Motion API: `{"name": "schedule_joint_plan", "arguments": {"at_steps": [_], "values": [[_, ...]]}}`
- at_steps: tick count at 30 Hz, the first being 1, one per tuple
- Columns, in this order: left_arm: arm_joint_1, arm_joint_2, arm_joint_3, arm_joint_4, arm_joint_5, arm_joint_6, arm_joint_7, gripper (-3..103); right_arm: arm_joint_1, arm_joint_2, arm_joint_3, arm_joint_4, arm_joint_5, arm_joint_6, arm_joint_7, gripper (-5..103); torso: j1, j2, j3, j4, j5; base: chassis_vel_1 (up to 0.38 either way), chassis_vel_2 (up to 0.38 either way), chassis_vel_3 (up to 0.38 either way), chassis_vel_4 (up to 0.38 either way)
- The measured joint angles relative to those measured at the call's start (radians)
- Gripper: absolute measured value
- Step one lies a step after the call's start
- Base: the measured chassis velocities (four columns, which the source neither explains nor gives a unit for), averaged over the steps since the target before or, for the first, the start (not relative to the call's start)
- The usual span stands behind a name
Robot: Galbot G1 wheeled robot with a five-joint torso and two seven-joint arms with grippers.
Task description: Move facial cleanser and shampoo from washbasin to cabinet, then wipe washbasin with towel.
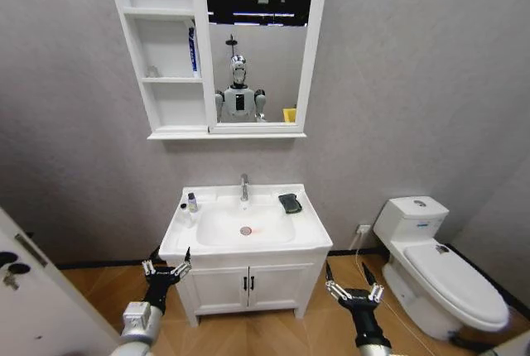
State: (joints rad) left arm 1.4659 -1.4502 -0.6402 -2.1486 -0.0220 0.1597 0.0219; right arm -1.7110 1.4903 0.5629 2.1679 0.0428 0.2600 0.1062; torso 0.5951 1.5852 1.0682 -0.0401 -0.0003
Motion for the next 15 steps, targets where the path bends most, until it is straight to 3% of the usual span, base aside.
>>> {"name": "schedule_joint_plan", "arguments": {"at_steps": [6,8,15], "values": [[-0.014,0.004,-0.005,0.046,-0.002,-0.001,-0.002,93,0.005,0.001,-0.014,-0.01,-0.01,0.026,-0.019,100,0.001,0.0,0.0,0.0008,0.001,-0.309,0.32,0.322,-0.313],[-0.017,0.008,-0.008,0.059,-0.008,-0.001,-0.004,93,0.001,0.0,-0.015,-0.01,-0.013,0.028,-0.024,100,0.001,0.0,0.0,0.0,-0.0003,-0.242,0.232,0.218,-0.153],[-0.039,0.016,-0.013,0.114,-0.015,-0.007,-0.021,93,-0.003,-0.004,-0.002,-0.029,-0.016,0.042,-0.034,100,0.0,0.0,0.0,-0.0006,0.0,-0.074,0.087,0.015,-0.027]]}}
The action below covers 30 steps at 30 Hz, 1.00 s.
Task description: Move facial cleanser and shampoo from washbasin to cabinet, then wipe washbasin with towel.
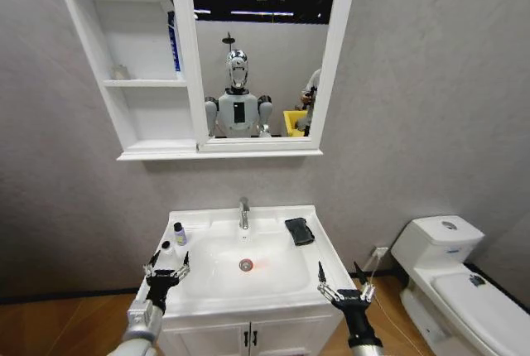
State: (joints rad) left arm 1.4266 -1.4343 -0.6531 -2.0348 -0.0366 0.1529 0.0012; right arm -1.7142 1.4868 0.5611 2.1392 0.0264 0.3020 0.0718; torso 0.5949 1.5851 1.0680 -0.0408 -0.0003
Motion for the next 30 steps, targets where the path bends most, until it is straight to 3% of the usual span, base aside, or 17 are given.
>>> {"name": "schedule_joint_plan", "arguments": {"at_steps": [4,23,26,29,30], "values": [[-0.017,0.001,-0.015,0.04,-0.009,-0.006,-0.031,93,-0.006,0.0,0.01,-0.013,0.004,0.017,-0.006,100,-0.002,0.001,0.0,0.0014,0.0003,0.042,-0.031,-0.048,0.004],[-0.19,0.016,-0.017,0.285,-0.076,0.014,-0.046,93,-0.008,-0.017,0.039,-0.03,0.024,0.03,-0.01,100,0.0,0.0,0.0,0.0007,0.0002,0.008,-0.008,-0.002,0.013],[-0.207,0.016,-0.019,0.318,-0.079,0.014,-0.053,84,-0.007,-0.019,0.043,-0.03,0.025,0.029,-0.01,100,0.0,0.0,0.0,0.0009,0.0002,0.0,0.0,0.0,0.0],[-0.213,0.013,-0.022,0.342,-0.096,0.014,-0.054,67,-0.007,-0.019,0.046,-0.03,0.025,0.028,-0.009,100,0.0,0.0,0.0,0.0008,0.0003,0.0,0.0,0.0,0.0],[-0.213,0.013,-0.022,0.342,-0.096,0.014,-0.054,67,-0.007,-0.019,0.046,-0.03,0.025,0.028,-0.009,100,0.0,0.0,0.0,0.0008,0.0003,0.0,0.0,0.0,0.0]]}}
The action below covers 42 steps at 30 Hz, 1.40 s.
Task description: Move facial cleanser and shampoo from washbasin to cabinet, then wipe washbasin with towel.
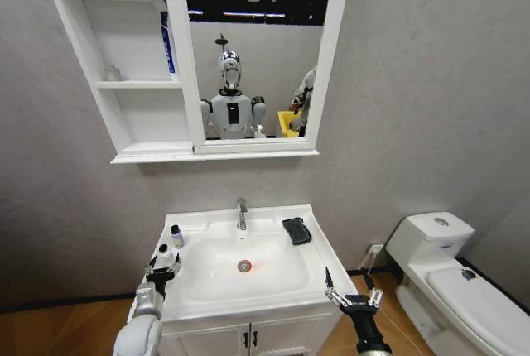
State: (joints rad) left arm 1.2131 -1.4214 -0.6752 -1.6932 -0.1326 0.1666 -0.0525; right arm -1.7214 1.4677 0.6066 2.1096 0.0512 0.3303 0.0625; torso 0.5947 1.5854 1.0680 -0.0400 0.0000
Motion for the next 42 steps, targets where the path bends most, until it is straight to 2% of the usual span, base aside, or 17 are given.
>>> {"name": "schedule_joint_plan", "arguments": {"at_steps": [2,3,9,18,21,23,24,26,27,29,30,33,35,37,38,39,42], "values": [[0.001,0.0,-0.001,0.006,-0.008,0.0,0.001,56,-0.001,0.003,-0.001,0.001,-0.001,0.0,0.0,100,0.0,0.0,0.0,0.0,0.0,0.0,0.0,0.0,0.0],[0.001,0.0,-0.001,0.006,-0.008,0.0,0.001,56,-0.001,0.003,-0.001,0.001,-0.001,0.0,0.0,100,0.0,0.0,0.0,0.0,0.0,0.0,0.0,0.0,0.0],[0.008,0.005,-0.005,-0.004,-0.021,-0.001,0.004,33,-0.002,0.004,-0.002,0.004,-0.003,-0.001,0.002,100,0.0,0.0,0.0,0.0,-0.0001,0.0,0.0,0.0,0.0],[0.023,0.039,-0.005,-0.083,-0.052,0.016,0.0,32,-0.004,0.003,-0.002,0.009,-0.004,-0.002,0.004,100,0.0,0.0,0.0,0.0,-0.0002,0.0,0.0,0.0,0.0],[0.03,0.092,-0.004,-0.153,-0.085,0.041,-0.013,32,-0.004,-0.001,-0.004,0.009,-0.004,-0.002,0.003,100,0.0,0.0,0.0,-0.0002,-0.0001,0.0,0.0,0.0,0.0],[0.032,0.172,-0.007,-0.227,-0.127,0.095,-0.042,32,-0.002,-0.007,-0.005,0.009,-0.004,-0.006,-0.003,100,0.0,0.0,0.0,0.0,0.0,0.0,0.0,0.0,0.0],[0.032,0.172,-0.007,-0.227,-0.127,0.095,-0.042,32,-0.002,-0.007,-0.005,0.009,-0.004,-0.006,-0.003,100,0.0,0.0,0.0,0.0,0.0,0.0,0.0,0.0,0.0],[0.015,0.29,-0.019,-0.315,-0.244,0.195,-0.093,32,0.001,-0.013,-0.006,0.007,-0.004,-0.011,-0.011,100,0.0,0.0,0.0,0.0001,-0.0004,0.0,0.0,0.0,0.0],[0.015,0.29,-0.019,-0.315,-0.244,0.195,-0.093,32,0.001,-0.013,-0.006,0.007,-0.004,-0.011,-0.011,100,0.0,0.0,0.0,0.0001,-0.0004,0.0,0.0,0.0,0.0],[-0.017,0.405,-0.036,-0.384,-0.402,0.308,-0.146,32,0.007,-0.017,-0.009,0.006,-0.004,-0.015,-0.014,100,0.0,0.0,0.0,-0.0001,-0.0001,0.0,0.0,0.0,0.0],[-0.017,0.405,-0.036,-0.384,-0.402,0.308,-0.146,32,0.007,-0.017,-0.009,0.006,-0.004,-0.015,-0.014,100,0.0,0.0,0.0,-0.0001,-0.0001,0.0,0.0,0.0,0.0],[-0.085,0.579,-0.056,-0.431,-0.647,0.442,-0.187,32,0.014,-0.019,-0.009,0.002,-0.006,-0.015,-0.019,100,0.0,0.0,0.0,-0.0002,0.0,0.0,0.0,0.0,0.0],[-0.11,0.614,-0.059,-0.431,-0.681,0.46,-0.19,32,0.014,-0.019,-0.01,0.001,-0.006,-0.015,-0.02,100,0.0,0.0,0.0,-0.0001,0.0,0.0,0.0,0.0,0.0],[-0.199,0.709,-0.055,-0.412,-0.794,0.5,-0.212,32,0.012,-0.018,-0.01,0.001,-0.007,-0.014,-0.021,100,0.0,0.0,0.0,0.0,-0.0005,0.0,0.0,0.0,0.0],[-0.199,0.709,-0.055,-0.412,-0.794,0.5,-0.212,32,0.012,-0.018,-0.01,0.001,-0.007,-0.014,-0.021,100,0.0,0.0,0.0,0.0,-0.0005,0.0,0.0,0.0,0.0],[-0.279,0.77,-0.037,-0.391,-0.89,0.525,-0.241,32,0.011,-0.017,-0.009,0.002,-0.007,-0.013,-0.022,100,0.0,0.0,0.0,0.0,-0.0003,0.0,0.0,0.0,0.0],[-0.393,0.836,-0.003,-0.348,-0.973,0.551,-0.25,32,0.01,-0.018,-0.007,0.005,-0.007,-0.013,-0.022,100,0.0,0.0,0.0,-0.0004,-0.0002,0.0,0.0,0.0,0.0]]}}
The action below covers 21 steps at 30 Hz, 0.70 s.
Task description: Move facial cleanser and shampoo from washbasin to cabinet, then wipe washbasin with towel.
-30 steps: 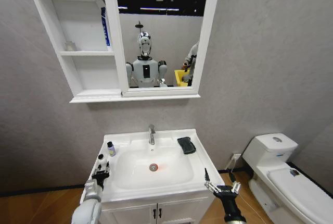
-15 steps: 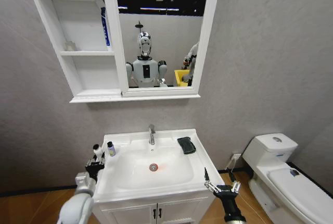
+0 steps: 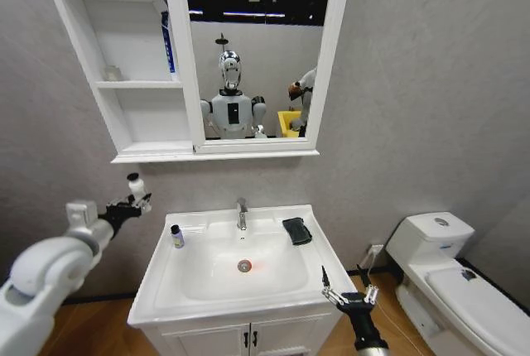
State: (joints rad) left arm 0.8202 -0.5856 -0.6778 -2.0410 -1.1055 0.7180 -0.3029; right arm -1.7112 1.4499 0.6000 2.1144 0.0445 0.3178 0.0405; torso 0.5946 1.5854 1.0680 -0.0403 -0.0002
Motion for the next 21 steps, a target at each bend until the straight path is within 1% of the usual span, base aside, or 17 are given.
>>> {"name": "schedule_joint_plan", "arguments": {"at_steps": [1,3,4,5,7,9,10,11,13,14,15,16,17,18,19,20,21], "values": [[-0.059,0.031,0.02,0.026,-0.03,0.01,0.0,32,0.001,-0.001,0.001,0.001,0.0,0.0,0.0,100,0.0,0.0,0.0,0.0,0.0001,0.0,0.0,0.0,0.0],[-0.118,0.059,0.042,0.053,-0.06,0.018,0.005,32,0.002,-0.001,0.001,0.0,0.0,0.0,0.0,100,0.0,0.0,0.0,0.0003,0.0003,0.0,0.0,0.0,0.0],[-0.181,0.085,0.074,0.085,-0.084,0.024,0.022,32,0.002,0.002,0.002,-0.003,0.001,0.001,0.001,100,0.0,0.0,0.0,0.0006,0.0001,0.0,0.0,0.0,0.0],[-0.181,0.085,0.074,0.085,-0.084,0.024,0.022,32,0.002,0.002,0.002,-0.003,0.001,0.001,0.001,100,0.0,0.0,0.0,0.0006,0.0001,0.0,0.0,0.0,0.0],[-0.219,0.095,0.097,0.105,-0.094,0.026,0.032,32,0.002,0.004,0.002,-0.007,0.003,0.002,0.002,100,0.0,0.0,0.0,0.0006,0.0,0.0,0.0,0.0,0.0],[-0.339,0.106,0.181,0.157,-0.122,0.026,0.048,32,0.008,0.007,0.001,-0.026,0.003,0.005,0.003,100,0.0,0.0,0.0,0.0004,0.0,0.0,0.0,0.0,0.0],[-0.339,0.106,0.181,0.157,-0.122,0.026,0.048,32,0.008,0.007,0.001,-0.026,0.003,0.005,0.003,100,0.0,0.0,0.0,0.0004,0.0,0.0,0.0,0.0,0.0],[-0.414,0.107,0.232,0.191,-0.127,0.026,0.052,32,0.012,0.008,0.0,-0.029,0.001,0.005,0.003,100,0.0,0.0,0.0,0.0002,0.0,0.0,0.0,0.0,0.0],[-0.511,0.102,0.305,0.236,-0.13,0.025,0.06,32,0.016,0.01,-0.001,-0.028,0.0,0.003,0.004,100,0.0,0.0,0.0,0.0003,0.0005,0.0,0.0,0.0,0.0],[-0.511,0.102,0.305,0.236,-0.13,0.025,0.06,32,0.016,0.01,-0.001,-0.028,0.0,0.003,0.004,100,0.0,0.0,0.0,0.0003,0.0005,0.0,0.0,0.0,0.0],[-0.58,0.092,0.364,0.282,-0.124,0.024,0.068,32,0.018,0.013,-0.001,-0.025,0.0,0.002,0.004,100,0.0,0.0,0.0,0.0002,0.0002,0.0,0.0,0.0,0.0],[-0.613,0.084,0.396,0.305,-0.119,0.024,0.071,32,0.018,0.013,-0.001,-0.025,0.0,0.001,0.004,100,0.0,0.0,0.0,0.0005,0.0,0.0,0.0,0.0,0.0],[-0.665,0.069,0.448,0.345,-0.104,0.023,0.078,32,0.017,0.014,0.0,-0.025,-0.001,0.001,0.004,100,0.0,0.0,0.0,0.0005,0.0002,0.0,0.0,0.0,0.0],[-0.665,0.069,0.448,0.345,-0.104,0.023,0.078,32,0.017,0.014,0.0,-0.025,-0.001,0.001,0.004,100,0.0,0.0,0.0,0.0005,0.0002,0.0,0.0,0.0,0.0],[-0.695,0.059,0.479,0.37,-0.092,0.023,0.084,32,0.015,0.015,0.002,-0.025,-0.001,0.002,0.005,100,0.0,0.0,0.0,0.0002,0.0002,0.0,0.0,0.0,0.0],[-0.746,0.038,0.531,0.415,-0.063,0.022,0.101,32,0.011,0.015,0.003,-0.025,-0.002,0.004,0.005,100,0.0,0.0,0.0,0.0001,0.0001,0.0,0.0,0.0,0.0],[-0.746,0.038,0.531,0.415,-0.063,0.022,0.101,32,0.011,0.015,0.003,-0.025,-0.002,0.004,0.005,100,0.0,0.0,0.0,0.0001,0.0001,0.0,0.0,0.0,0.0]]}}
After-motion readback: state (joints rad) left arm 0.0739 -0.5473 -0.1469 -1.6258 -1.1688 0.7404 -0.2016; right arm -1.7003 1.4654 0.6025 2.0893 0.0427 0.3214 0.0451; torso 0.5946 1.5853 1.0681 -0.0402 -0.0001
